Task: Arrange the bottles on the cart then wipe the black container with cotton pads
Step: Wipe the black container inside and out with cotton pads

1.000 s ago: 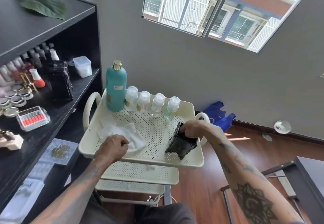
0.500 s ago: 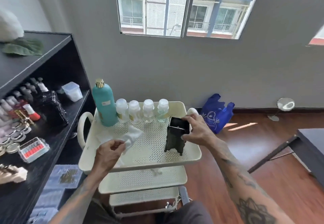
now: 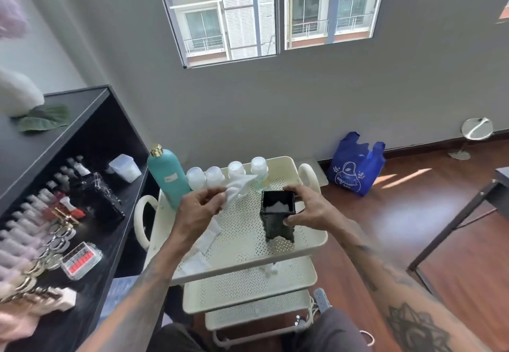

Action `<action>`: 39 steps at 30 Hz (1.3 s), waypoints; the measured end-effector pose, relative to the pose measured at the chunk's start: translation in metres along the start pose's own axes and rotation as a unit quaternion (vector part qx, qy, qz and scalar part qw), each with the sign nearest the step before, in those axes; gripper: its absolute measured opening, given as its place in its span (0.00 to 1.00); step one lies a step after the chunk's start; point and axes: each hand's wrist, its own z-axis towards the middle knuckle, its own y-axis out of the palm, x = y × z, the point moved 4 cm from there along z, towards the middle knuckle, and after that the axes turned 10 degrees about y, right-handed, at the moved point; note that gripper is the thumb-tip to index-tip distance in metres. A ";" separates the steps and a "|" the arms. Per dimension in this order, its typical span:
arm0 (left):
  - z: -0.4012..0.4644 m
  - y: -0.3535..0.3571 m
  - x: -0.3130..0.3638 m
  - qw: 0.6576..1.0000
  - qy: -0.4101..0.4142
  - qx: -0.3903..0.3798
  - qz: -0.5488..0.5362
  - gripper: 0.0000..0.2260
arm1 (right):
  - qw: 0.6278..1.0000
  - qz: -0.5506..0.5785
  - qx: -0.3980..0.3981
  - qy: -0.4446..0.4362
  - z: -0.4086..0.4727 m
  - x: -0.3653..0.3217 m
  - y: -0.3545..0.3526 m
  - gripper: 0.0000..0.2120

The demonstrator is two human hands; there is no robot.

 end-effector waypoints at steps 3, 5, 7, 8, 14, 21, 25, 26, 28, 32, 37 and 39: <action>0.022 0.024 0.033 0.995 0.078 -0.039 0.045 0.07 | 1.000 0.020 -0.013 -0.005 -0.004 -0.002 0.004 0.40; 0.031 0.043 0.043 0.983 0.136 -0.078 0.101 0.06 | 0.999 0.031 -0.015 -0.015 -0.006 -0.002 0.005 0.40; 0.035 0.060 0.039 0.963 0.179 -0.126 0.159 0.06 | 0.999 0.036 -0.011 -0.015 -0.006 0.000 0.005 0.38; 0.035 0.068 0.033 0.951 0.194 -0.153 0.188 0.06 | 0.999 0.034 -0.006 -0.013 -0.006 0.001 0.004 0.36; 0.034 0.099 0.026 0.851 0.246 -0.270 0.377 0.07 | 1.000 -0.003 -0.015 -0.014 -0.006 0.003 0.000 0.29; 0.039 0.138 0.045 0.619 0.268 -0.425 0.604 0.09 | 0.999 0.021 -0.025 -0.034 -0.008 0.002 0.000 0.37; 0.044 0.134 0.034 0.623 0.242 -0.456 0.588 0.09 | 0.999 0.020 -0.025 -0.037 -0.007 -0.001 0.001 0.38; 0.047 0.130 0.034 0.645 0.236 -0.452 0.569 0.09 | 0.999 0.018 -0.024 -0.035 -0.006 -0.001 0.001 0.39; 0.054 0.124 0.039 0.690 0.238 -0.415 0.544 0.09 | 0.999 0.016 -0.021 -0.033 -0.005 -0.001 0.001 0.38; 0.058 0.123 0.052 0.791 0.307 -0.260 0.461 0.10 | 0.999 0.014 -0.021 -0.030 -0.005 0.001 0.001 0.38; 0.052 0.127 0.032 0.849 0.298 -0.253 0.356 0.12 | 0.999 0.003 -0.020 -0.029 -0.006 0.001 0.001 0.41; 0.051 0.122 0.025 0.864 0.300 -0.247 0.320 0.09 | 0.999 0.004 -0.019 -0.032 -0.008 -0.001 0.001 0.41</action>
